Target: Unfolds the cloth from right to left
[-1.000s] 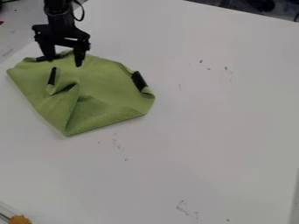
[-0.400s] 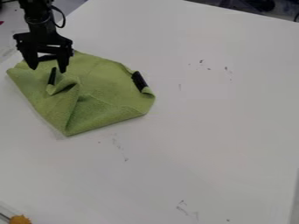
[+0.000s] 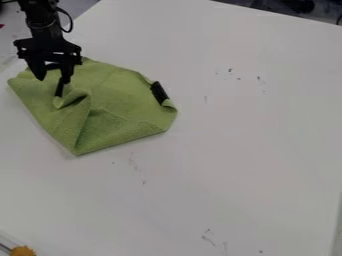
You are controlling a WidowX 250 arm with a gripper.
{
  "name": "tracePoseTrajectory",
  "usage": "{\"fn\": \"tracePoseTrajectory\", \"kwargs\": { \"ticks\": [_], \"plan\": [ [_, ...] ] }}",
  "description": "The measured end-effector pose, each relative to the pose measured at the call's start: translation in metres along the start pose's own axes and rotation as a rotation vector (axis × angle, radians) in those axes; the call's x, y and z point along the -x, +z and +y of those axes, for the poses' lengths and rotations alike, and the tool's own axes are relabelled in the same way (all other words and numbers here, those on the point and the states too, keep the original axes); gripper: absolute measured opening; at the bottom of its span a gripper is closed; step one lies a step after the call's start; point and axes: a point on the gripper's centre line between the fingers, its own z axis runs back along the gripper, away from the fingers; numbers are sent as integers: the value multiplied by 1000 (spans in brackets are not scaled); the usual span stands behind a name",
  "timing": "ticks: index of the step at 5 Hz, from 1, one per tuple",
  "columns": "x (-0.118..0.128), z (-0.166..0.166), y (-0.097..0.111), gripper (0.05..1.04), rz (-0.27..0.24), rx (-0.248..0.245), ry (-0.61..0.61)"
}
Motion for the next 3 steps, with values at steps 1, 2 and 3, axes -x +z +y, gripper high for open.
{"fn": "tracePoseTrajectory", "kwargs": {
  "ticks": [1, 2, 3],
  "plan": [
    [2, -2, -7, 416, 19, 7, -3],
    [-2, -4, -6, 522, 19, 16, -9],
    [-7, -3, -1, 820, 20, -5, -21]
  ]
}}
